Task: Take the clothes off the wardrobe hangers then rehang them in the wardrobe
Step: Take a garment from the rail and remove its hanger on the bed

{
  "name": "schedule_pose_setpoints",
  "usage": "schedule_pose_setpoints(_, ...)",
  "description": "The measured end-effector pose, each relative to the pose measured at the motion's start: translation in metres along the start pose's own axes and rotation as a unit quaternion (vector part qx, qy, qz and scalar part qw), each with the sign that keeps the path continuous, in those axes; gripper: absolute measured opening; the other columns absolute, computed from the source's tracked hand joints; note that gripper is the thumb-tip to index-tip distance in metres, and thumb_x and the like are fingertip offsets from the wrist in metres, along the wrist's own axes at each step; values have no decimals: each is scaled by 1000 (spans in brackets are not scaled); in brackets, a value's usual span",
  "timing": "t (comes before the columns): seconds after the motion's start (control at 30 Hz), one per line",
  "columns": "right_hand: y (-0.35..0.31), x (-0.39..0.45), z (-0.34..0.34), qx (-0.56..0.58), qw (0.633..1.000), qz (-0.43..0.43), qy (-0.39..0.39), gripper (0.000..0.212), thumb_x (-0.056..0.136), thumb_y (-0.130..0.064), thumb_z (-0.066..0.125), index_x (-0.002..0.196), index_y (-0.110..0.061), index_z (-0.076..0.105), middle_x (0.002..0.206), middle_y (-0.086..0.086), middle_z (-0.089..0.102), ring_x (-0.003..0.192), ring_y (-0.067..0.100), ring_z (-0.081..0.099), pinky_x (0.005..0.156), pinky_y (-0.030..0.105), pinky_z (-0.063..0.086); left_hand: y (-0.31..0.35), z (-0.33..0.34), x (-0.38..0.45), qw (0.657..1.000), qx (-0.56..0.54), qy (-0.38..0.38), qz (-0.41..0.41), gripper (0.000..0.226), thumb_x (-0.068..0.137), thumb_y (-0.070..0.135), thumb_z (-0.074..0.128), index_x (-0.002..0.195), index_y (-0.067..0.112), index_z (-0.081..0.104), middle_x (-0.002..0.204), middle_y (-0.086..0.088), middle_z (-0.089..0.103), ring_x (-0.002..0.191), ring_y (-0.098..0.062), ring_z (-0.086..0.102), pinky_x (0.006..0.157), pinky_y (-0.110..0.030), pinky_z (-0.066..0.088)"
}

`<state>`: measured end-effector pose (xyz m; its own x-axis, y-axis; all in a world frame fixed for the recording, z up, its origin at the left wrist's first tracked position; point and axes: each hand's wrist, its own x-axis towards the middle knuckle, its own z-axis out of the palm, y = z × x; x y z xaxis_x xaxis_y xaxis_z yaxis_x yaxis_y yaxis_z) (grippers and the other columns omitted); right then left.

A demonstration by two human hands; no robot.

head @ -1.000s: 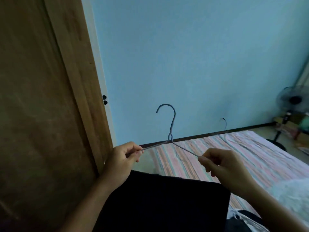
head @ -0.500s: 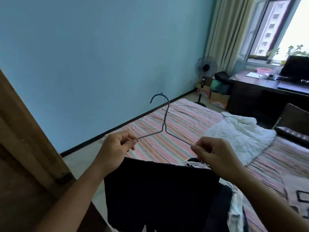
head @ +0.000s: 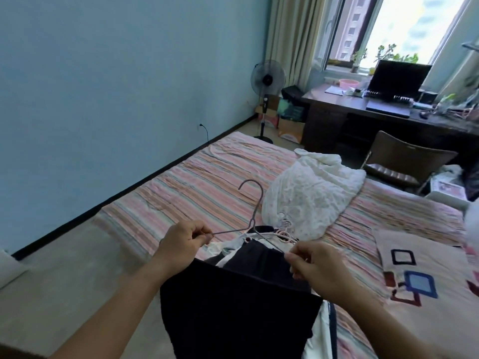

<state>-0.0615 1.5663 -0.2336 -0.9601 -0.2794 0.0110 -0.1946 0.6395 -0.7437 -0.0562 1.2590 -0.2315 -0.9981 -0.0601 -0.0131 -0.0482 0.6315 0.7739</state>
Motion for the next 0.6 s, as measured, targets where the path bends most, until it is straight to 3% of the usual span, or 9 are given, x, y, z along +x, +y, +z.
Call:
schedule_pose_setpoints(0.23, 95, 50, 7, -75, 990, 92, -72, 24, 93, -28, 65, 70, -21, 64, 62, -4, 69, 58, 6, 63, 64, 22, 50, -18, 91, 77, 993, 41, -97, -57, 10, 88, 14, 71, 80, 19, 75, 75, 2, 70, 78, -17, 65, 79, -38, 52)
schedule_pose_setpoints(0.33, 136, 82, 11, -127, 978, 116, -117, 24, 96, -30, 60, 75, -20, 61, 68, -1, 67, 67, 13, 62, 71, 32, 50, -28, 132, 117, 988, 60, -123, -69, 9, 88, 14, 70, 81, 18, 74, 80, -1, 68, 79, -17, 62, 72, -23, 46)
schedule_pose_setpoints(0.43, 181, 120, 10, -140, 969, 147, -141, 24, 99, -31, 55, 76, -22, 57, 72, -2, 65, 72, 16, 61, 72, 33, 48, -39, 176, 166, 987, 70, -121, -80, 16, 88, 18, 71, 75, 27, 70, 76, 6, 66, 72, -3, 56, 60, -7, 35)
schedule_pose_setpoints(0.53, 214, 149, 10, -143, 964, 165, -149, 22, 99, -31, 54, 81, -21, 59, 76, -3, 65, 74, 15, 60, 71, 31, 47, -48, 209, 204, 985, 94, -112, -90, 16, 88, 22, 71, 75, 31, 70, 75, 12, 60, 78, -6, 55, 67, -9, 36)
schedule_pose_setpoints(0.6, 240, 171, 13, -149, 960, 176, -157, 18, 99, -28, 54, 84, -20, 59, 80, -4, 65, 75, 14, 57, 69, 29, 45, -54, 233, 231, 979, 159, -101, -82, 7, 88, 29, 70, 85, 31, 76, 80, 11, 52, 90, -12, 48, 77, -25, 37)
